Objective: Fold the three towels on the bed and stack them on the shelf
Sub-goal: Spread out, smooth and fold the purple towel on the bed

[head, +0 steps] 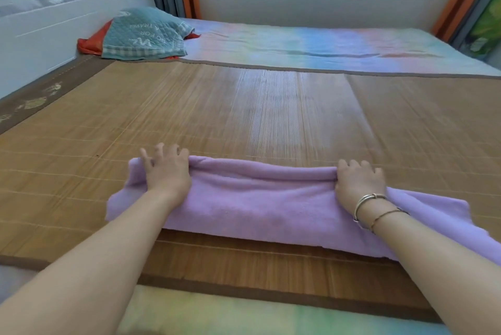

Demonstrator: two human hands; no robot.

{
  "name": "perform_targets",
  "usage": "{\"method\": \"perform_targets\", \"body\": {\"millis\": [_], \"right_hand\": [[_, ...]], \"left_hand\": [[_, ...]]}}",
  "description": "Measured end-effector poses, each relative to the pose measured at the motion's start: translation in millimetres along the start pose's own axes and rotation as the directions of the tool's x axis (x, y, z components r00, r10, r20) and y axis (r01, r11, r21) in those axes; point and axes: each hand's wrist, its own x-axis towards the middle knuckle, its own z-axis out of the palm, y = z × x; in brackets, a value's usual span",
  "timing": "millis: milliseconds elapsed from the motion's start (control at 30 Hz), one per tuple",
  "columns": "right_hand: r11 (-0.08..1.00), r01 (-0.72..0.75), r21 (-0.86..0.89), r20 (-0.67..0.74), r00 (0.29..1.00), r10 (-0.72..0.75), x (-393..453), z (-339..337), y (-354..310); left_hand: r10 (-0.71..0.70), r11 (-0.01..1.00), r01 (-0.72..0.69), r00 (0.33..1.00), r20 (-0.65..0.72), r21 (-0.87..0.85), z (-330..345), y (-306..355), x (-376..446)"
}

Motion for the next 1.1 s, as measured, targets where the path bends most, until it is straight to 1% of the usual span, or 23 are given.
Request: {"method": "perform_targets", "body": {"millis": [67, 100, 133, 200, 267, 333, 367, 433, 500, 533, 600, 633, 700, 767, 800, 867, 900, 933, 967, 1000, 1033, 1067, 1100], "right_hand": [[0.999, 0.032, -0.032, 0.013, 0.999, -0.032, 1.1, 22.8, -5.2], [0.999, 0.047, -0.028, 0.014, 0.999, -0.046, 0.3, 31.7, -7.1], [0.998, 0.063, -0.022, 0.013, 0.998, -0.063, 0.6, 38.3, -8.5], [0.997, 0.080, -0.005, -0.008, 0.997, -0.080, 3.3, 47.6, -8.6], [0.996, 0.092, -0.004, -0.020, 0.996, -0.092, 3.7, 47.5, -8.9], [0.993, 0.119, 0.023, -0.081, 0.990, -0.117, 2.0, 48.6, -6.2], [0.991, 0.128, 0.028, -0.078, 0.989, -0.126, -0.1, 47.3, -4.9], [0.990, 0.131, 0.048, -0.064, 0.990, -0.128, -3.6, 41.9, -6.6], [0.984, 0.162, 0.078, -0.087, 0.984, -0.155, -12.3, 31.9, 7.3], [0.977, 0.194, 0.089, -0.083, 0.979, -0.187, -15.8, 26.8, 11.2], [0.973, 0.219, 0.069, -0.019, 0.976, -0.218, -29.5, 16.9, 40.2], [0.974, 0.221, 0.050, 0.000, 0.975, -0.221, -36.7, 12.6, 55.9], [0.983, 0.186, -0.015, 0.013, 0.983, -0.185, -51.8, 3.4, 94.3], [0.990, 0.118, -0.072, 0.045, 0.992, -0.115, -61.4, -0.7, 131.7], [0.995, 0.059, -0.080, 0.083, 0.995, -0.052, -65.1, -0.6, 151.0], [0.997, -0.055, -0.058, 0.158, 0.985, 0.063, -60.7, 2.3, 175.4], [0.988, -0.144, 0.048, 0.181, 0.974, 0.133, -56.7, 4.5, 188.2], [0.943, -0.244, 0.228, 0.178, 0.962, 0.206, -52.2, 6.8, 197.5], [0.830, -0.334, 0.447, 0.189, 0.942, 0.277, -46.3, 10.1, 203.7], [0.661, -0.394, 0.638, 0.218, 0.916, 0.336, -40.6, 13.3, 207.4], [0.493, -0.431, 0.756, 0.254, 0.887, 0.385, -34.8, 17.5, 210.4], [0.377, -0.464, 0.802, 0.302, 0.859, 0.414, -31.6, 23.6, 212.0], [0.342, -0.506, 0.792, 0.355, 0.837, 0.417, -31.0, 32.4, 213.0]], "left_hand": [[-0.080, 0.995, 0.085, 0.993, 0.092, -0.058, 28.2, 7.3, -4.3], [-0.110, 0.990, 0.118, 0.988, 0.110, -0.072, 39.5, 9.3, -8.4], [-0.119, 0.989, 0.127, 0.987, 0.105, -0.074, 48.1, 9.8, -11.2], [-0.088, 0.994, 0.090, 0.995, 0.039, -0.063, 56.3, 13.2, -13.5], [-0.003, 0.998, -0.001, 0.999, -0.048, -0.070, 50.5, 16.0, -14.1], [0.093, 0.966, -0.128, 0.982, -0.162, -0.224, 38.5, 30.9, -19.0], [0.128, 0.926, -0.185, 0.974, -0.188, -0.329, 30.2, 45.2, -24.4], [0.255, 0.805, -0.303, 0.953, -0.163, -0.511, 11.2, 82.5, -38.6], [0.469, 0.692, -0.419, 0.880, -0.075, -0.588, -3.1, 135.4, -60.8], [0.548, 0.690, -0.459, 0.836, -0.009, -0.560, -5.1, 154.2, -67.9], [0.613, 0.731, -0.509, 0.783, 0.108, -0.455, -3.5, 193.0, -79.8], [0.600, 0.761, -0.502, 0.785, 0.152, -0.411, -0.9, 203.7, -81.5], [0.557, 0.801, -0.458, 0.806, 0.199, -0.386, 5.9, 217.2, -83.5], [0.535, 0.818, -0.437, 0.817, 0.214, -0.375, 13.7, 220.1, -85.5], [0.535, 0.821, -0.441, 0.816, 0.219, -0.362, 16.9, 222.4, -87.6], [0.521, 0.831, -0.427, 0.822, 0.229, -0.357, 19.4, 217.6, -88.9], [0.524, 0.830, -0.430, 0.819, 0.233, -0.357, 18.8, 220.1, -89.6], [0.524, 0.830, -0.429, 0.818, 0.237, -0.356, 18.7, 221.9, -89.4], [0.520, 0.833, -0.425, 0.819, 0.241, -0.354, 18.6, 222.2, -88.2], [0.517, 0.836, -0.422, 0.821, 0.243, -0.352, 18.3, 222.0, -87.2], [0.513, 0.838, -0.420, 0.823, 0.244, -0.349, 18.7, 221.7, -85.8], [0.510, 0.842, -0.419, 0.825, 0.245, -0.340, 19.5, 222.2, -85.6], [0.506, 0.847, -0.420, 0.827, 0.248, -0.327, 19.8, 222.5, -86.4]]}}
